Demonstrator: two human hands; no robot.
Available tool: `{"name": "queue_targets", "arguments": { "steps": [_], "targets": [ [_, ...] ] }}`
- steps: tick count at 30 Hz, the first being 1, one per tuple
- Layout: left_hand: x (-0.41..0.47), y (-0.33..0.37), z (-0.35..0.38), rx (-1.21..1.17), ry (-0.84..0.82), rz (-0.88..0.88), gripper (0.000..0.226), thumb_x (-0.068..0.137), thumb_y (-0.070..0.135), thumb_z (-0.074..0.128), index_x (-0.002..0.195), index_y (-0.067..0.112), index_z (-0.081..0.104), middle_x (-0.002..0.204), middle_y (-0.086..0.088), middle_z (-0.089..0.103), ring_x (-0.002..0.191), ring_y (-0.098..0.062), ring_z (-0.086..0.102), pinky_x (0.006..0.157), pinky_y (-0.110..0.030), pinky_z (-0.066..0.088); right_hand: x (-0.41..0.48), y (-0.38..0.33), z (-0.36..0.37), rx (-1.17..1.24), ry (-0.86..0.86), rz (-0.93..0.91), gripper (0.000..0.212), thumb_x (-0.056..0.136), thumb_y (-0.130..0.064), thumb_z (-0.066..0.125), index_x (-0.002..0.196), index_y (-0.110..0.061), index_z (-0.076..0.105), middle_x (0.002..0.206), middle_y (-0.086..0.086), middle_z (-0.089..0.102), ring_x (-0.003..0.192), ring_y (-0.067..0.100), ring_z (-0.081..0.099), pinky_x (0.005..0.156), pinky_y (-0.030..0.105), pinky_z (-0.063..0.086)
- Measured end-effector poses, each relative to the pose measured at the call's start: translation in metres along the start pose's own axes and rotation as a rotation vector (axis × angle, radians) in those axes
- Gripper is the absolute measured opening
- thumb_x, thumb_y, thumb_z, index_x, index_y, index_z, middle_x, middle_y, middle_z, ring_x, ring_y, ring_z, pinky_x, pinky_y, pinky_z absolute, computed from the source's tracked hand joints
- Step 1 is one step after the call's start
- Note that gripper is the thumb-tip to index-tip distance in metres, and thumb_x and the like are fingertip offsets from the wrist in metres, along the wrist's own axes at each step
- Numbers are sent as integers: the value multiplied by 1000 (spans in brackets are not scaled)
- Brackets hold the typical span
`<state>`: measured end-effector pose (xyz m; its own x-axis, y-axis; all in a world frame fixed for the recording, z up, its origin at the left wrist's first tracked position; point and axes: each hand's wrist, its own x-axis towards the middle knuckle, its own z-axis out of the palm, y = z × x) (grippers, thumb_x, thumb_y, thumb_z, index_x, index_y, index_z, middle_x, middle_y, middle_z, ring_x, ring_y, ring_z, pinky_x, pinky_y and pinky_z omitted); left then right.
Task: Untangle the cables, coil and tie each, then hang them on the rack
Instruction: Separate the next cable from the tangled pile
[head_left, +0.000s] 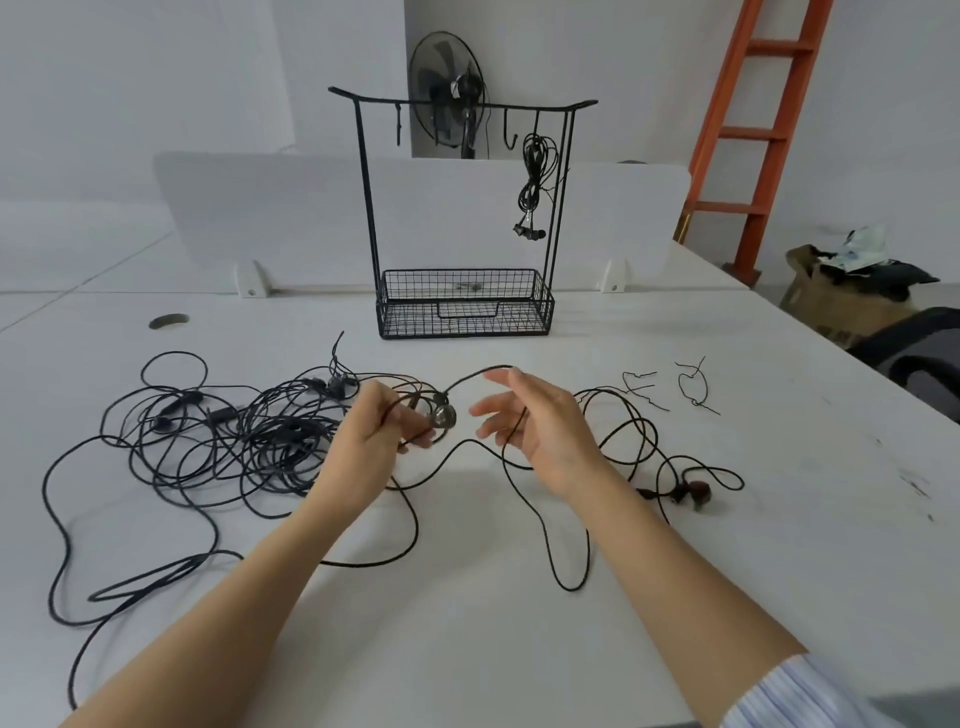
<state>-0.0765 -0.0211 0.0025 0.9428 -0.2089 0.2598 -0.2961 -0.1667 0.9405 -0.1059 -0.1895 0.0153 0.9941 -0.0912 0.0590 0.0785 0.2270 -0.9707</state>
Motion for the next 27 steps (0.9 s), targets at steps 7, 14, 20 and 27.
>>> {"name": "queue_targets", "arguments": {
  "steps": [7,14,20,27],
  "targets": [
    [-11,9,11,108,-12,-61,56,55,43,76,73,17,30,57,0,47,49,-14,46,51,-29,38,-6,6,2,-134,-2,15,27,97,-29,40,90,-23,64,53,-1,62,37,9,44,39,19,23],
    [-3,4,9,306,191,10,31,86,15,58,71,21,31,49,1,44,41,-14,39,45,-25,34,-9,5,-1,-170,-42,39,26,97,-28,41,91,-23,66,54,-1,61,38,9,42,39,17,24],
    [7,-6,-10,593,188,78,11,97,21,41,103,14,47,59,-7,63,63,-30,59,61,-36,44,-10,4,-5,-230,-165,102,29,97,-27,41,89,-19,68,56,-1,62,39,10,42,40,19,22],
    [17,-8,-35,510,44,-60,40,80,46,38,71,22,68,65,3,66,68,-22,57,61,-28,39,-11,-12,-22,-255,-109,-150,27,82,-31,53,64,-20,69,54,-2,62,50,7,50,47,16,33]
  ]
}}
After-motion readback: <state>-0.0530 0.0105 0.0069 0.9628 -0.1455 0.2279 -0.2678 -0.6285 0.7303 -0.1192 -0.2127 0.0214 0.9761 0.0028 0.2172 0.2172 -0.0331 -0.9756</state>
